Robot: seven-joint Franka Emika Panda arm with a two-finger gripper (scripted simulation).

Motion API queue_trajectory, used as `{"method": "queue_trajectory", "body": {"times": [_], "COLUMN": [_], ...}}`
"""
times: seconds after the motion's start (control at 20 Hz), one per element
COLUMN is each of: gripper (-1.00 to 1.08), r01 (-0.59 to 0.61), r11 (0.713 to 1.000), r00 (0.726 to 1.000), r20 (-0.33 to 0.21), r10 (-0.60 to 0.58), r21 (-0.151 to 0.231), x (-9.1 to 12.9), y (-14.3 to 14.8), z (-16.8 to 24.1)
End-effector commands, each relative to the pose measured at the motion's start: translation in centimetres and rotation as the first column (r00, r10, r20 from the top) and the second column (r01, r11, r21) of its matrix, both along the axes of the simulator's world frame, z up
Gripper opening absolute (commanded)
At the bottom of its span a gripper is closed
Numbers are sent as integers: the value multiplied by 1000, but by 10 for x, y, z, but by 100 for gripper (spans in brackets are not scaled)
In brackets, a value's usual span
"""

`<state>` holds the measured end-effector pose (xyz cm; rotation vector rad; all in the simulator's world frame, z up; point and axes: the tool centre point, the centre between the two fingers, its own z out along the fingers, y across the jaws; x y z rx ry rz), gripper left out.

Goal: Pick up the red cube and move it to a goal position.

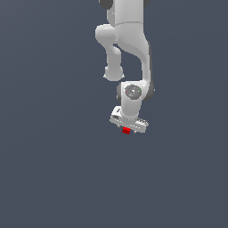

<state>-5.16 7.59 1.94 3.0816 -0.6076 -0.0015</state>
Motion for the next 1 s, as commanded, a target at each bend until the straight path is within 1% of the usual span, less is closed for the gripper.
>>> {"method": "queue_trajectory", "body": {"times": [0.0, 0.05, 0.1, 0.65, 0.95], "gripper": [100, 100, -100, -100, -100], "r01": [1, 1, 1, 1, 1], "r11": [1000, 1000, 1000, 1000, 1000], "r00": [1000, 1000, 1000, 1000, 1000], "r20": [1, 1, 1, 1, 1], "r10": [-1, -1, -1, -1, -1], "r21": [0, 0, 0, 0, 0], "x": [1, 1, 1, 1, 2], "y": [0, 0, 0, 0, -2], "z": [0, 1, 1, 1, 14]}}
